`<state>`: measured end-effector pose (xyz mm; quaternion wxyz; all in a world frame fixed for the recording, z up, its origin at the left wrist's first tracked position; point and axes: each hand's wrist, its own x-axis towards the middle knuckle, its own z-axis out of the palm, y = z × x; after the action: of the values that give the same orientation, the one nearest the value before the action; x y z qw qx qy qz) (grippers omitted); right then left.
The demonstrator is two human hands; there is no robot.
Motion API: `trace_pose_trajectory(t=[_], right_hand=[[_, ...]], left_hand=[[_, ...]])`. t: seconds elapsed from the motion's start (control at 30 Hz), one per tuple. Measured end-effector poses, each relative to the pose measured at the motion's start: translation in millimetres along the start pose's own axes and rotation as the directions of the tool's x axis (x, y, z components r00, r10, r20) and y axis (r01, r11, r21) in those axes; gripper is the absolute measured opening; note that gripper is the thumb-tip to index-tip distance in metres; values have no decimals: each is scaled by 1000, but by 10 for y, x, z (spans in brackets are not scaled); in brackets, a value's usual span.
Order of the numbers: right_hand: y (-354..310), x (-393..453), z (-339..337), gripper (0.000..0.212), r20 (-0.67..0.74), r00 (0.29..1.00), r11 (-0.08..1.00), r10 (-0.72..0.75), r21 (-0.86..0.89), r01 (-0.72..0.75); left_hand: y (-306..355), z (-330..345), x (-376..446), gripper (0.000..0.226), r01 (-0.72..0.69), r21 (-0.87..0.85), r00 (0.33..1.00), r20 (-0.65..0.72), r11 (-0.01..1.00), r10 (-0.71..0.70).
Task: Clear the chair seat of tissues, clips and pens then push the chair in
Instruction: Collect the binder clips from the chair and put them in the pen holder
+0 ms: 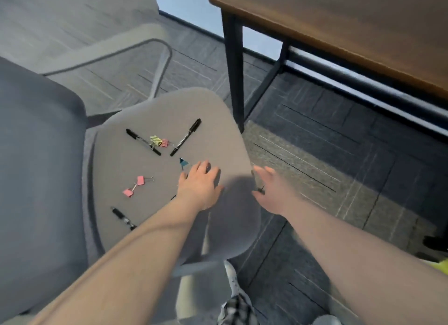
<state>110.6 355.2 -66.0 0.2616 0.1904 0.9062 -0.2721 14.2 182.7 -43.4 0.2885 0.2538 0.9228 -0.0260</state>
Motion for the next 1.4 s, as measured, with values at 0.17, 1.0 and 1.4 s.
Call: trace_pose_trajectory(t=[0.17,1.0,1.4], right_hand=[[-543,192,181,62,21,989,979,-148,-142,149],[-1599,591,536,47,-100,916,868,-389,-374,328],[-1770,872,648,38,-130,944,900,-304,-363,240]], left_hand=[[-653,101,-134,39,122,-96,989,-66,988,-129],[-1889,423,-540,51,241,-41,960,-137,970,-244],[-1928,457,-119,77,270,-153,959,-48,951,-280]])
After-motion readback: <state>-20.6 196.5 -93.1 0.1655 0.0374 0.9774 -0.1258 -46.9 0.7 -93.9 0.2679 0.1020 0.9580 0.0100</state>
